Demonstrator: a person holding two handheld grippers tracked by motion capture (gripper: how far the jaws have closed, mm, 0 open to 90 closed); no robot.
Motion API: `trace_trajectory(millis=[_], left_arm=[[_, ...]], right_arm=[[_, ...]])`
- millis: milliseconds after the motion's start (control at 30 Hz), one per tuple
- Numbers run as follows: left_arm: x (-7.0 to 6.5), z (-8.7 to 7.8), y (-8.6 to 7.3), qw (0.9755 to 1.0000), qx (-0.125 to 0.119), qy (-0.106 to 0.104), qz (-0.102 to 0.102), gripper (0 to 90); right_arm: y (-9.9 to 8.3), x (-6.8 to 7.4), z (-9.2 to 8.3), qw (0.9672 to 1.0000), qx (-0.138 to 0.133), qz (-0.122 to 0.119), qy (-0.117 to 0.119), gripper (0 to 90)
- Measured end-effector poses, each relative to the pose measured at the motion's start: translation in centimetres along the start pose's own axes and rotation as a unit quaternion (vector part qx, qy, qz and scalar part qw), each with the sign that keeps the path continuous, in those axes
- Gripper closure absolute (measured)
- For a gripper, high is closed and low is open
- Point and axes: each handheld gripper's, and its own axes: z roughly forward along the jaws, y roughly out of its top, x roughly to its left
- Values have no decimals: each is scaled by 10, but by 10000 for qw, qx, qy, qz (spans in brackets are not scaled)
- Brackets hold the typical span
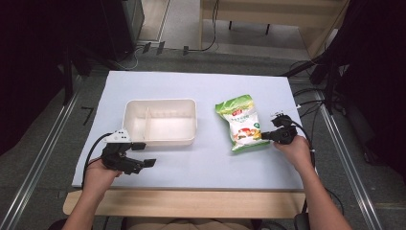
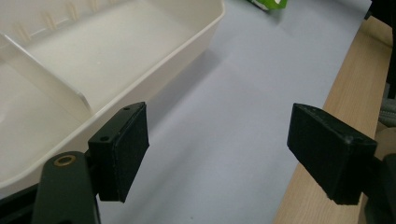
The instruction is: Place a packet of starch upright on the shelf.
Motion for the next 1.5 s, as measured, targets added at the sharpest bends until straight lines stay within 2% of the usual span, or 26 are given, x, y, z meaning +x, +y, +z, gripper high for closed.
trace_trajectory(millis=[233, 267, 333, 400, 433, 500, 567, 600, 667, 767, 833, 867, 967, 1100, 1200, 1300, 1367, 1433, 1500], left_arm=[[0, 2, 1, 10000, 9, -30, -24, 214], [0, 2, 2, 10000, 8, -24, -25, 213], [0, 2, 2, 10000, 22, -8, -11, 213], [0, 1, 1, 10000, 17, 1, -10, 214], [0, 1, 0, 10000, 19, -2, -19, 213], [0, 1, 0, 10000, 13, -8, -30, 213], [0, -1, -1, 10000, 23, 17, -19, 213], [-1, -1, -2, 10000, 18, 28, -44, 213], [-1, -2, -3, 10000, 30, 56, -38, 214], [-1, -4, -5, 10000, 24, 81, -42, 213], [-2, -5, -6, 9999, 31, 116, -63, 213], [-2, -6, -7, 9999, 30, 119, -69, 214], [-2, -8, -9, 9999, 17, 145, -88, 214], [-3, -10, -11, 9998, 30, 190, -99, 213], [-3, -11, -12, 9997, -11, 193, -138, 214], [-4, -12, -13, 9996, 29, 275, -86, 215], [-4, -13, -14, 9997, 11, 246, -75, 215], [-4, -13, -14, 9997, 3, 245, -79, 215], [-4, -13, -14, 9996, 8, 249, -96, 216]], right_arm=[[-5, 16, -3, 9997, 111, -135, 143, 900], [-6, 17, -3, 9996, 130, -185, 164, 900], [-4, 16, -4, 9996, 177, -111, 184, 900], [-1, 15, -7, 9999, 115, -91, 68, 900], [0, 14, -8, 10000, 27, -88, 10, 846], [3, 12, -11, 9999, -103, -32, -56, 805], [5, 11, -13, 9997, -181, -89, -115, 752], [7, 11, -14, 9994, -294, -120, -156, 697], [9, 10, -15, 9990, -375, -136, -182, 670], [13, 12, -16, 9982, -499, -181, -283, 574], [17, 12, -16, 9978, -587, -112, -268, 534], [20, 12, -18, 9977, -629, 33, -268, 515], [27, 10, -20, 9965, -772, 205, -244, 462], [37, 10, -18, 9961, -821, 280, -148, 481], [47, 14, -15, 9957, -904, 179, -90, 487], [54, 20, -12, 9949, -998, 33, -109, 483], [57, 21, -9, 9949, -1008, -40, -87, 481], [61, 20, -5, 9958, -900, -42, -192, 460], [66, 15, -2, 9954, -919, 39, -258, 453]])
